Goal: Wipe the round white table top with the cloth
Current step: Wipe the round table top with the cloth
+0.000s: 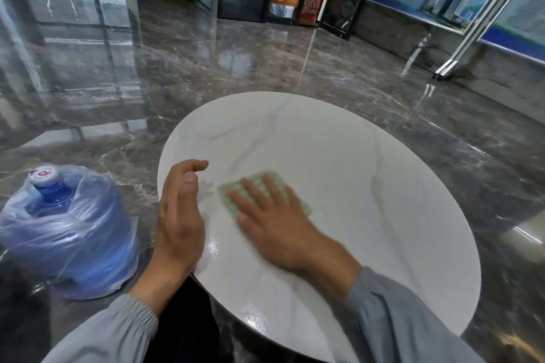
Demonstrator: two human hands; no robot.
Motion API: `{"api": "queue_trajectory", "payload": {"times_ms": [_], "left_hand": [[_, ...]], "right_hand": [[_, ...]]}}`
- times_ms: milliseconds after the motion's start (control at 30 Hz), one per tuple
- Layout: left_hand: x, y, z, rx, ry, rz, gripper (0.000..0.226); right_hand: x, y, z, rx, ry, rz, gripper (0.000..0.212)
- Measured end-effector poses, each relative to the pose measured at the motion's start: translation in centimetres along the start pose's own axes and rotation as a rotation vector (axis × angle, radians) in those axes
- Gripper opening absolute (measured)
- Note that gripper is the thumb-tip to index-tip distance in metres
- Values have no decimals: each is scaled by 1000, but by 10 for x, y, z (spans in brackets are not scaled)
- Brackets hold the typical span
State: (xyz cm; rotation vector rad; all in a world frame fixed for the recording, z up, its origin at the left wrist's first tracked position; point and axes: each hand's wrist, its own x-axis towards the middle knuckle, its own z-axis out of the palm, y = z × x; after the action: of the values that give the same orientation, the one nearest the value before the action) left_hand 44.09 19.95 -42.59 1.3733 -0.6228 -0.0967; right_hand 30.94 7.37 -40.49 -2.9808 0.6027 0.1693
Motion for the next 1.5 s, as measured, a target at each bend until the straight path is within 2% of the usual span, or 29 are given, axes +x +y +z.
{"api": "queue_trajectory", "payload": {"times_ms": [100,200,233,333,400,467,500,567,733,800,867,1000,1167,1267,1367,1500], "left_hand": [[1,0,-1,-18,1,-4,43],[2,-1,0,-3,16,-9,44],[1,0,0,0,17,-17,45],[-1,4,1,-7,23,-17,48],[-2,7,2,12,26,-4,50],[-4,10,3,26,30,15,50],[-5,11,3,27,36,27,50],[-5,12,2,30,46,51,51],[-4,8,1,-25,84,60,49],[-4,8,0,-57,122,83,46],[-4,9,-1,-81,135,88,45],[-5,12,0,-120,175,72,43],[-8,16,-1,-114,210,43,45],[-7,18,1,-112,229,50,44],[-6,18,1,-158,283,28,40],[-4,11,-1,-262,327,-14,40]], "right_hand": [[-8,-21,-1,148,-13,-79,52],[1,22,-3,137,23,-12,59],[1,47,-4,119,24,42,65],[-9,143,-2,74,-6,232,64],[-24,195,-8,136,46,524,63],[-32,214,-16,204,32,775,58],[-28,210,-17,188,8,796,57],[-11,184,-19,158,-22,729,58],[29,57,-5,21,-17,237,55],[24,-4,-3,26,-17,33,54],[14,-33,-2,66,-22,-94,53],[14,-2,-12,165,-24,-60,51],[25,123,-23,113,-2,409,66],[35,150,-30,163,-20,615,57],[57,104,-26,116,-47,457,56],[71,6,-15,13,-55,8,54]]}}
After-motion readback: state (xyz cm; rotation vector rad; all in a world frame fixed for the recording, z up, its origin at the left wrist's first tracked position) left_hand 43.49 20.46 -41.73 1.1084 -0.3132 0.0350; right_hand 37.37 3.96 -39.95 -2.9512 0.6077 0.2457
